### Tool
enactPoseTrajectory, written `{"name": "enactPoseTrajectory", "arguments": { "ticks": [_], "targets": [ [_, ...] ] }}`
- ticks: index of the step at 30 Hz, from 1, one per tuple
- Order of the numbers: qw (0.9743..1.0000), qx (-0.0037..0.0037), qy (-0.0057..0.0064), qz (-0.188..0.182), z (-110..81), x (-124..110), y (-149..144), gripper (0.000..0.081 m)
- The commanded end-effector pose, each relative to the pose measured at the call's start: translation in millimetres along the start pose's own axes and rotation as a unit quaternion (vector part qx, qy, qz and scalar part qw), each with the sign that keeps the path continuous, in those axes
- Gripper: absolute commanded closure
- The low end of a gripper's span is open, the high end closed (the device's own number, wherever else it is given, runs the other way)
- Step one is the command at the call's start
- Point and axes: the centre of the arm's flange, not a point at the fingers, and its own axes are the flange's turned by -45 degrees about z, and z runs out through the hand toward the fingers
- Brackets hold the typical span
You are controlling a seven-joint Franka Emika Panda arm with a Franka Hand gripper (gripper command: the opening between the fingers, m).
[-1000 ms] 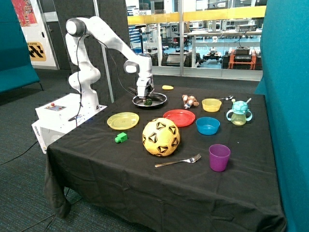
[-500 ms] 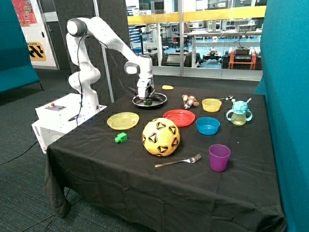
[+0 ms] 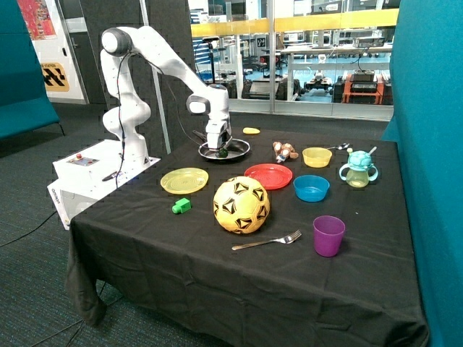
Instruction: Cook the capsicum and place it on a plate
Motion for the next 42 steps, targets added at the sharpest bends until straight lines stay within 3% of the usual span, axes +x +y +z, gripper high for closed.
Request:
{"name": "enactPoseTrajectory", "arguments": {
  "ticks": [1,2,3,6,23,42],
  "targets": [
    [1.0000,0.00073,-0.0004,0.001,5.2,1.1,1.4,0.0416],
    [1.0000,0.00073,-0.0004,0.006,5.8,1.1,0.8,0.0612],
    [1.0000,0.00073,-0.0004,0.006,6.1,1.1,0.6,0.0710],
    [1.0000,0.00073,-0.0004,0.002,6.4,1.2,0.2,0.0796],
    [1.0000,0.00074,-0.0004,-0.003,6.4,-1.8,0.7,0.0808],
    [0.9996,0.00075,-0.0004,-0.027,-29.2,6.8,-16.1,0.0808]
  ]
}}
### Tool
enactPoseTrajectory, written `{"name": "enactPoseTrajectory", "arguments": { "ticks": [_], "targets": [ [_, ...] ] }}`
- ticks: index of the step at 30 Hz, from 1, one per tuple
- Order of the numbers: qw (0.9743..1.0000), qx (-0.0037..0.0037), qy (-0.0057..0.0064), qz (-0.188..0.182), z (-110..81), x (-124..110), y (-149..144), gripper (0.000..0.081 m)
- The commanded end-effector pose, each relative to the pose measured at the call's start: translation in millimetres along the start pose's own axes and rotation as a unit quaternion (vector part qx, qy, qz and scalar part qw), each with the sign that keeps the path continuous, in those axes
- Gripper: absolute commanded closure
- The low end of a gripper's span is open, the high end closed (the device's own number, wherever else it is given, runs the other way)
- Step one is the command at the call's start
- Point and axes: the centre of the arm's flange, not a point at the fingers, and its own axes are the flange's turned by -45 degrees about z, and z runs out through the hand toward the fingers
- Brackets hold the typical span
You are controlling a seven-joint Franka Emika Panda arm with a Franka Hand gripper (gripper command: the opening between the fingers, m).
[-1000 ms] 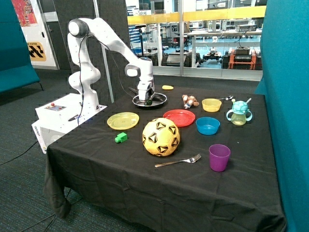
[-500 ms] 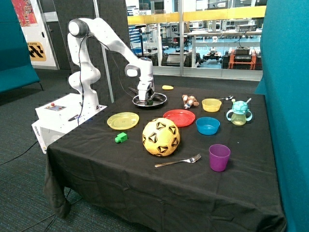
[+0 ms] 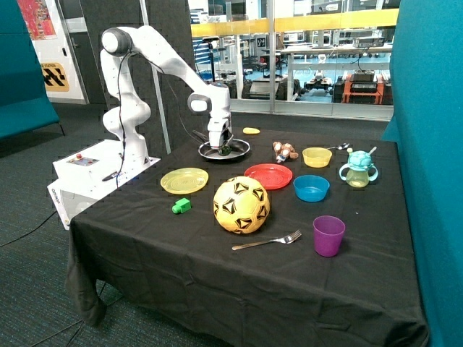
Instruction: Cook the capsicum and place it on a plate
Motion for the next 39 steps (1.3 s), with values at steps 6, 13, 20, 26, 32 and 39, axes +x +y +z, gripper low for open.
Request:
{"name": "enactPoseTrajectory", "arguments": {
  "ticks": [6,13,20,26,32,39],
  "targets": [
    [1.0000,0.00264,-0.0026,-0.008,-36.9,3.9,-8.3,0.0808],
    [1.0000,0.00261,-0.0026,0.005,-54.3,4.3,-2.9,0.0808],
    [0.9989,0.00250,-0.0027,0.047,-68.8,-5.1,11.1,0.0808],
    [0.9965,0.00239,-0.0028,0.084,-74.4,-20.5,25.6,0.0808],
    [0.9944,0.00233,-0.0029,0.105,-75.5,-29.1,36.9,0.0808],
    [0.9931,0.00230,-0.0029,0.117,-78.1,-15.9,48.9,0.0808]
  ]
}}
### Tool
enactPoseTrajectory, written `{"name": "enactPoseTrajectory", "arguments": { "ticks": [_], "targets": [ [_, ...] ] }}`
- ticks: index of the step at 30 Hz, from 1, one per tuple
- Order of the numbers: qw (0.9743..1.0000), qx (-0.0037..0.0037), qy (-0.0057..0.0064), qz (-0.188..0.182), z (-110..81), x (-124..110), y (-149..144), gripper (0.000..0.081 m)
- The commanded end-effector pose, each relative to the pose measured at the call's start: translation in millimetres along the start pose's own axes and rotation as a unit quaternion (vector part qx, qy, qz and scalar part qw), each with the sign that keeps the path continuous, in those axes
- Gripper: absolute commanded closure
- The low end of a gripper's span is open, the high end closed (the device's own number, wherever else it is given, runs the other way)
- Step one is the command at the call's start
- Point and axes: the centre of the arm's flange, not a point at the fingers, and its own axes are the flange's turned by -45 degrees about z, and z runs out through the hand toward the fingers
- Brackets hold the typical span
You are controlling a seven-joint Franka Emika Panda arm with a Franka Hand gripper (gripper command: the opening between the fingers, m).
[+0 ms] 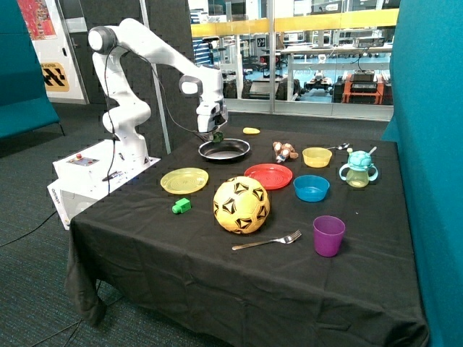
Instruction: Cook the capsicum and place it on a plate
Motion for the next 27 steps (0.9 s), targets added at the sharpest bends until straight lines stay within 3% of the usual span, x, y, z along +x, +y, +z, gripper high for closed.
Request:
{"name": "enactPoseTrajectory", "arguments": {
  "ticks": [1,27],
  "targets": [
    [0.9996,-0.00102,0.0008,0.030,-6.3,8.1,16.8,0.0808],
    [0.9994,-0.00102,0.0008,0.035,7.7,123.4,31.7,0.0808]
  ]
}}
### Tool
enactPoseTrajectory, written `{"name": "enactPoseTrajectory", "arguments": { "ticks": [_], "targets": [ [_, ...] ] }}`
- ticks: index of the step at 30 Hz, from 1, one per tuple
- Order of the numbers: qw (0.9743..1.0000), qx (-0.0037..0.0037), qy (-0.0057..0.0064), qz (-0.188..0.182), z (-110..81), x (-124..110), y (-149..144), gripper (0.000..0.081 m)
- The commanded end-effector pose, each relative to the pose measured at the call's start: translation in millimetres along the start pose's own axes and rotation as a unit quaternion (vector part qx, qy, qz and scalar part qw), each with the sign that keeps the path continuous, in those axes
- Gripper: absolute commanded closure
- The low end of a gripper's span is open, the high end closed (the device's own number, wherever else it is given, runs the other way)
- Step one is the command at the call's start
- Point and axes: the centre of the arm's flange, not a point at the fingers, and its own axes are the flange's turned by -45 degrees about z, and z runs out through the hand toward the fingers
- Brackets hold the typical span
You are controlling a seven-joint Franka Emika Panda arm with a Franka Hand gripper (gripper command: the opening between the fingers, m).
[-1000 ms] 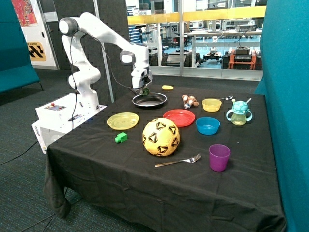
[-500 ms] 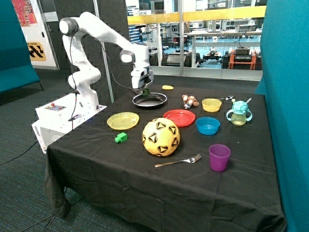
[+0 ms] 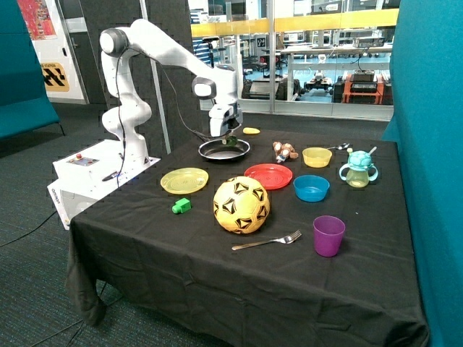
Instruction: Cook the capsicum and place it on a plate
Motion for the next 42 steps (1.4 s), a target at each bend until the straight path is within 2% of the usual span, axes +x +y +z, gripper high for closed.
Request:
{"name": "enactPoseTrajectory", "arguments": {
  "ticks": [1,15,22,35,42],
  "targets": [
    [1.0000,-0.00180,-0.0020,0.003,7.4,43.3,4.4,0.0808],
    [0.9996,-0.00185,-0.0020,0.030,22.1,88.8,25.9,0.0808],
    [0.9996,-0.00185,-0.0020,0.027,34.9,109.3,32.9,0.0808],
    [0.9997,-0.00184,-0.0020,0.025,44.2,152.8,46.6,0.0808],
    [0.9996,-0.00185,-0.0020,0.028,58.2,162.9,56.1,0.0808]
  ]
}}
